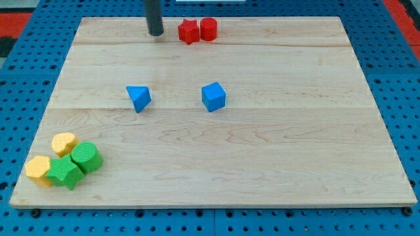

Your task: Place the blue triangle to the left of the red star

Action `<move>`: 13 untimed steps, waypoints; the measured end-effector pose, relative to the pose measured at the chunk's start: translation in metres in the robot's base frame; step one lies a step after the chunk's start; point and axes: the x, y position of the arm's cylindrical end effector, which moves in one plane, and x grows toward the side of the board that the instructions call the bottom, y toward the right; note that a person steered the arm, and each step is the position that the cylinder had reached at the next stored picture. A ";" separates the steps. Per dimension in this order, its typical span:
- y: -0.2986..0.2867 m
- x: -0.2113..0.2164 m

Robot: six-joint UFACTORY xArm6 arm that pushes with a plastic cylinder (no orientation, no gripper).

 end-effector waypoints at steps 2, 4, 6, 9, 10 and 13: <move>-0.039 0.075; -0.085 0.185; 0.006 0.198; -0.046 0.156; -0.048 0.135; -0.076 0.085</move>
